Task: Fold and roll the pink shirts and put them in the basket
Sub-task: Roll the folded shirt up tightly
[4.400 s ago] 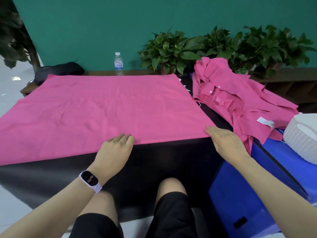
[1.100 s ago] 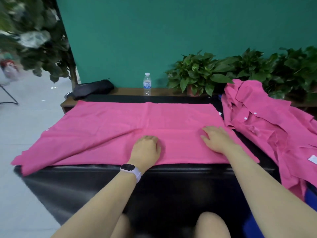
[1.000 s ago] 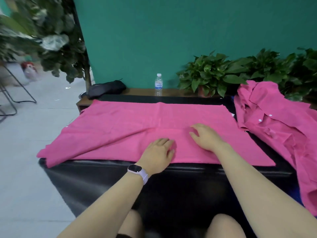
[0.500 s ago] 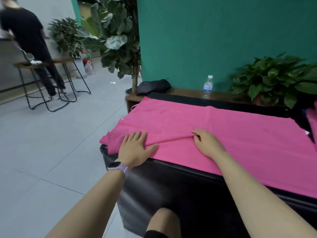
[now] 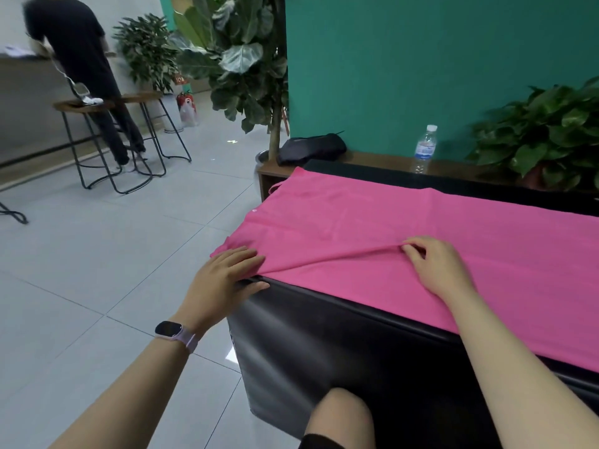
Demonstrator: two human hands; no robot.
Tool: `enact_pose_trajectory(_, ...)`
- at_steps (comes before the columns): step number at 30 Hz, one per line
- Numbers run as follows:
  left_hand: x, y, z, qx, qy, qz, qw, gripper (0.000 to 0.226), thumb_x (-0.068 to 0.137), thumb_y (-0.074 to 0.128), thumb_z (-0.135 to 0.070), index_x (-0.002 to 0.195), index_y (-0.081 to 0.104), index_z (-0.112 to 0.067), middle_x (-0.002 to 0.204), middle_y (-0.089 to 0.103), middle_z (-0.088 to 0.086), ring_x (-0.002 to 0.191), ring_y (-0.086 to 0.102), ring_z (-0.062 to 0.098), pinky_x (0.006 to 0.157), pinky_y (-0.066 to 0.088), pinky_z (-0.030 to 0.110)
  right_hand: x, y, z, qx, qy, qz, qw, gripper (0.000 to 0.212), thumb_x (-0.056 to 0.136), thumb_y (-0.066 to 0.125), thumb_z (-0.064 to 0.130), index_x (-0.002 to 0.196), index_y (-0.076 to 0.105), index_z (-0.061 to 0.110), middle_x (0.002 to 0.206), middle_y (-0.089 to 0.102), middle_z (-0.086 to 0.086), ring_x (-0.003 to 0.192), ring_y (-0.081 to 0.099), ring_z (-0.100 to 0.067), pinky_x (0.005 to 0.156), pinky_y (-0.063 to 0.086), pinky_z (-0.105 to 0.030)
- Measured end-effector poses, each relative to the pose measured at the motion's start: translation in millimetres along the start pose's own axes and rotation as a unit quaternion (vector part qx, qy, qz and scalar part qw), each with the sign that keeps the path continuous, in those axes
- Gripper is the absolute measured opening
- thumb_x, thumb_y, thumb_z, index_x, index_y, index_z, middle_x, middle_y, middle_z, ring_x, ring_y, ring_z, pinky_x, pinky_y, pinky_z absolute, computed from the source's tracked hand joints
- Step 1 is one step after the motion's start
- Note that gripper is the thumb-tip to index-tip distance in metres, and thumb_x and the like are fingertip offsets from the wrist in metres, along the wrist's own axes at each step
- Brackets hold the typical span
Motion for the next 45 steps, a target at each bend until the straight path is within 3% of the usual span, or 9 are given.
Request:
enact_pose_trajectory(6, 8, -5, 20, -0.119, -0.028, 0.032, 0.992, 0.043, 0.084, 0.076, -0.043, 0.124, 0.071, -0.026, 0.124, 0.068, -0.014, 0.12, 0.059, 0.003, 0.103, 0.044, 0.023, 1, -1, 2, -0.004, 0.001, -0.004, 1.0, 0.021, 0.101, 0.056, 0.019, 0.111, 0.074, 0.017, 0.112, 0.071, -0.002, 0.103, 0.063, -0.026, 0.092, 0.05, -0.042)
enact_pose_trajectory(10, 18, -10, 37, -0.194, -0.085, 0.032, 0.977, 0.024, 0.091, 0.074, -0.017, 0.112, 0.076, -0.027, 0.108, 0.073, -0.019, 0.101, 0.067, 0.001, 0.086, 0.048, 0.013, 0, -2, 3, -0.001, 0.01, -0.008, 1.0, 0.02, 0.101, 0.056, 0.019, 0.11, 0.074, 0.017, 0.11, 0.071, -0.003, 0.101, 0.063, -0.026, 0.092, 0.051, -0.043)
enact_pose_trajectory(14, 45, -14, 51, -0.24, -0.149, -0.002, 0.959, 0.007, 0.093, 0.069, -0.02, 0.092, 0.075, -0.018, 0.082, 0.073, -0.004, 0.078, 0.066, 0.013, 0.074, 0.052, 0.034, -3, -3, 4, -0.004, 0.015, -0.008, 1.0, 0.02, 0.101, 0.056, 0.019, 0.11, 0.074, 0.017, 0.109, 0.07, -0.001, 0.099, 0.062, -0.023, 0.09, 0.051, -0.04)
enact_pose_trajectory(16, 59, -12, 61, -0.271, -0.194, -0.033, 0.942, 0.025, 0.093, 0.069, -0.032, 0.085, 0.07, -0.009, 0.072, 0.065, 0.009, 0.068, 0.052, 0.015, 0.064, 0.046, 0.039, -5, -3, 5, -0.008, 0.014, -0.007, 1.0, 0.02, 0.102, 0.055, 0.02, 0.109, 0.073, 0.016, 0.106, 0.069, 0.0, 0.098, 0.062, -0.023, 0.09, 0.051, -0.041)
enact_pose_trajectory(19, 83, -10, 74, -0.298, -0.238, -0.086, 0.921, 0.052, 0.093, 0.066, -0.045, 0.073, 0.057, 0.002, 0.063, 0.047, 0.004, 0.062, 0.04, 0.013, 0.06, 0.034, 0.034, -6, -7, 11, -0.036, -0.003, -0.026, 0.999, 0.019, 0.102, 0.054, 0.021, 0.107, 0.072, 0.016, 0.103, 0.068, 0.001, 0.097, 0.062, -0.024, 0.093, 0.049, -0.045)
enact_pose_trajectory(26, 175, -6, 81, -0.224, -0.247, -0.139, 0.933, 0.054, 0.096, 0.056, -0.044, 0.062, 0.04, -0.006, 0.059, 0.033, 0.001, 0.058, 0.029, 0.019, 0.054, 0.027, 0.038, 39, -56, 18, 0.019, -0.067, -0.073, 0.995, 0.013, 0.101, 0.052, 0.031, 0.094, 0.062, 0.027, 0.087, 0.067, 0.009, 0.081, 0.06, -0.018, 0.075, 0.048, -0.038)
enact_pose_trajectory(31, 244, 39, 88, -0.162, -0.302, -0.042, 0.939, 0.051, 0.095, 0.057, -0.039, 0.056, 0.04, -0.012, 0.056, 0.04, 0.007, 0.064, 0.044, 0.033, 0.056, 0.028, 0.038, 114, -66, -9, -0.065, -0.028, -0.026, 0.997, 0.012, 0.098, 0.053, 0.043, 0.09, 0.06, 0.038, 0.087, 0.065, 0.016, 0.085, 0.058, -0.017, 0.071, 0.044, -0.036)
enact_pose_trajectory(37, 264, 119, 103, -0.031, -0.364, 0.041, 0.93, 0.036, 0.095, 0.053, -0.038, 0.1, 0.063, -0.004, 0.111, 0.065, 0.025, 0.102, 0.061, 0.043, 0.077, 0.044, 0.039, 157, 7, -57, -0.084, 0.03, 0.09, 0.992, 0.018, 0.1, 0.057, 0.04, 0.085, 0.059, 0.031, 0.083, 0.06, 0.009, 0.086, 0.06, -0.023, 0.07, 0.046, -0.036)
enact_pose_trajectory(45, 266, 143, 103, 0.133, -0.303, -0.007, 0.944, 0.041, 0.098, 0.044, -0.041, 0.098, 0.065, -0.005, 0.098, 0.067, 0.024, 0.091, 0.063, 0.043, 0.066, 0.034, 0.036, 153, 32, -90, -0.075, 0.01, 0.019, 0.997, 0.018, 0.095, 0.051, 0.051, 0.084, 0.048, 0.038, 0.083, 0.057, 0.017, 0.077, 0.054, -0.014, 0.064, 0.043, -0.034)
Point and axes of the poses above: each hand's wrist, its own x-axis towards the middle knuckle, its own y-axis out of the palm, z = x × y, the point moved 7 cm from there along x, towards the middle knuckle
